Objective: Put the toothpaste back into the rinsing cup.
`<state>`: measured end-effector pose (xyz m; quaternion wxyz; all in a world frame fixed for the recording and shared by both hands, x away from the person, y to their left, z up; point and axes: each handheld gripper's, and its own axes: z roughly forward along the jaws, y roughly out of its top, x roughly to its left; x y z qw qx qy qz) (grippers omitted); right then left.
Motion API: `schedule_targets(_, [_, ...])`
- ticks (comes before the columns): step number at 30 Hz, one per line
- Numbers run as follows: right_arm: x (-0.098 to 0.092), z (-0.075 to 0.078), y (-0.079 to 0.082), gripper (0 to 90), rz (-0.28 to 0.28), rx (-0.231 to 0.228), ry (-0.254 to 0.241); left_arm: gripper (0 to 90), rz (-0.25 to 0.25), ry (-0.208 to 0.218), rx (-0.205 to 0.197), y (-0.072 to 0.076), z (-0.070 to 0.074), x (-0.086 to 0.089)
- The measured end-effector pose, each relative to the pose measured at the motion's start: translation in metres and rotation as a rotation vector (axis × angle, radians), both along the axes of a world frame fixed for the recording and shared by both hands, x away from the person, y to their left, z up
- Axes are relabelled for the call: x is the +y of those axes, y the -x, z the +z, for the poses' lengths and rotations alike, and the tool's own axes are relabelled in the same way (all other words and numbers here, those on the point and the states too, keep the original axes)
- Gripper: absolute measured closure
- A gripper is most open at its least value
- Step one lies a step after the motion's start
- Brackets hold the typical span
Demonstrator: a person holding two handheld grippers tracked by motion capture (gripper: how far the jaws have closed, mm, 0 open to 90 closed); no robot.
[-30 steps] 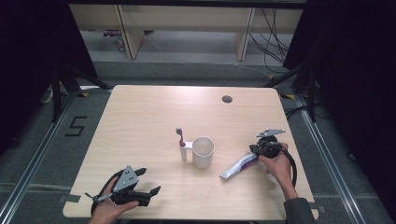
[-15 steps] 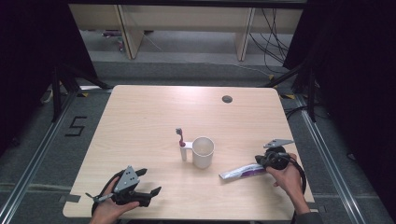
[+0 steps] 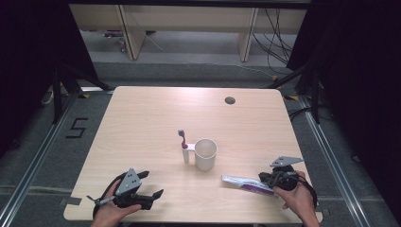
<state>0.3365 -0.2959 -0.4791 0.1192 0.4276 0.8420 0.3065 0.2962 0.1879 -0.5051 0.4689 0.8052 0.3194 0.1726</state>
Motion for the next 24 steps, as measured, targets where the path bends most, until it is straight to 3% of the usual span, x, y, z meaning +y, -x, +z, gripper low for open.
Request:
schedule_targets(1, [0.003,0.000,0.004,81.7,-0.024,-0.004,-0.031,15.9,-0.001,0.000,0.000,0.000,0.000,0.000])
schedule_targets(3, [-0.001,0.006,0.006,78.4,0.010,-0.023,-0.010,15.9,-0.008,-0.001,-0.001,-0.001,0.000,0.000])
schedule_targets(4, [0.000,0.007,0.008,75.9,0.017,-0.050,-0.027,15.9,0.000,0.001,0.001,-0.001,0.000,-0.001])
schedule_targets(5, [-0.002,0.013,0.007,75.2,0.073,-0.059,0.008,15.9,-0.003,0.000,-0.002,-0.001,-0.001,-0.001])
schedule_targets(7, [0.002,0.017,0.009,71.7,0.094,-0.058,0.024,15.9,-0.005,-0.007,-0.003,0.000,0.000,-0.001])
schedule_targets(8, [0.006,0.016,0.010,70.6,0.099,-0.093,0.008,15.9,-0.001,-0.001,-0.003,-0.001,0.000,-0.001])
schedule_targets(10, [0.010,0.020,0.009,65.4,0.164,-0.071,0.055,16.0,-0.001,-0.009,-0.003,0.000,0.000,0.000])
schedule_targets(12, [0.016,0.018,0.008,62.1,0.218,-0.078,0.086,16.0,-0.002,0.002,-0.001,0.000,0.000,0.000])
schedule_targets(17, [0.031,0.013,0.005,54.7,0.275,-0.041,0.167,16.0,0.000,-0.003,-0.002,0.000,0.001,0.000])
schedule_targets(19, [0.034,0.011,0.004,51.3,0.274,0.001,0.192,16.0,-0.004,-0.007,-0.005,-0.001,0.000,0.000])
schedule_targets(24, [0.040,0.008,-0.003,50.5,0.319,0.007,0.236,16.0,-0.006,-0.004,0.000,-0.001,0.000,0.000])
